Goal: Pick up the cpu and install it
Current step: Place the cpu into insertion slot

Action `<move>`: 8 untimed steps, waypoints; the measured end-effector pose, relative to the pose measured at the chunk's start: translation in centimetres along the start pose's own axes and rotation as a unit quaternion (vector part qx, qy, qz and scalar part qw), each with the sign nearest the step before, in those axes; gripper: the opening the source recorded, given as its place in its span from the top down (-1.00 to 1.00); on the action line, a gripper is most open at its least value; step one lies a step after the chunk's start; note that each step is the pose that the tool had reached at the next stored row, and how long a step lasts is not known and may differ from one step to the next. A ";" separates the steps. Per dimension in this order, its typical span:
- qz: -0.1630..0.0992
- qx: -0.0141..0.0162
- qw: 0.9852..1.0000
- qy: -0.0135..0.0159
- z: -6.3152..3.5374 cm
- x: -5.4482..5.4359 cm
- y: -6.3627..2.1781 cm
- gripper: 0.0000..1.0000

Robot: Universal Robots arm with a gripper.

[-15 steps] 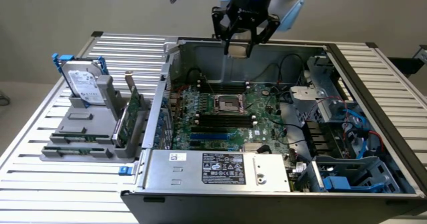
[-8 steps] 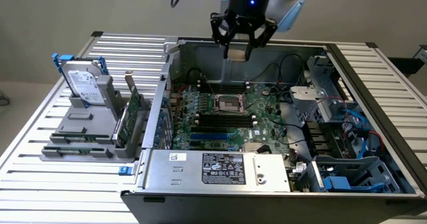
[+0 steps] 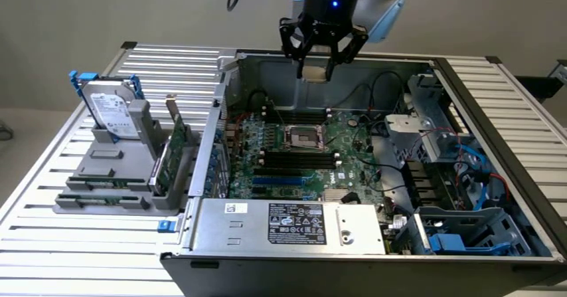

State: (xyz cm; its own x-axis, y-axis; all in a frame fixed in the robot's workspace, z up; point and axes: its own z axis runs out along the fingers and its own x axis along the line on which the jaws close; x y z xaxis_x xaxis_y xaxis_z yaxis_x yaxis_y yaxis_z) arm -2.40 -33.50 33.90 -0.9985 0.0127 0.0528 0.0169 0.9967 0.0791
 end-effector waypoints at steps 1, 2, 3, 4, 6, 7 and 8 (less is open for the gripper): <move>0.000 0.000 1.000 0.000 0.00 0.0 0.00 -0.10; 0.000 0.000 1.000 0.000 0.00 0.0 0.00 -0.10; 0.000 0.000 1.000 0.000 0.00 0.0 0.00 -0.10; 0.000 0.000 1.000 0.000 0.00 0.0 0.00 -0.10; 0.000 0.000 1.000 0.000 0.00 0.0 0.00 -0.10; 0.000 0.000 1.000 0.000 0.00 0.0 0.00 -0.10; 0.000 0.000 1.000 0.000 0.00 0.0 0.00 -0.10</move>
State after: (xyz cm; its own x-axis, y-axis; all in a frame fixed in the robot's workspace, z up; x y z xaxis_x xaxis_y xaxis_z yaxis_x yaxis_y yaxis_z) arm -2.40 -33.50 33.90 -0.9985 0.0127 0.0528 0.0169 0.9967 0.0791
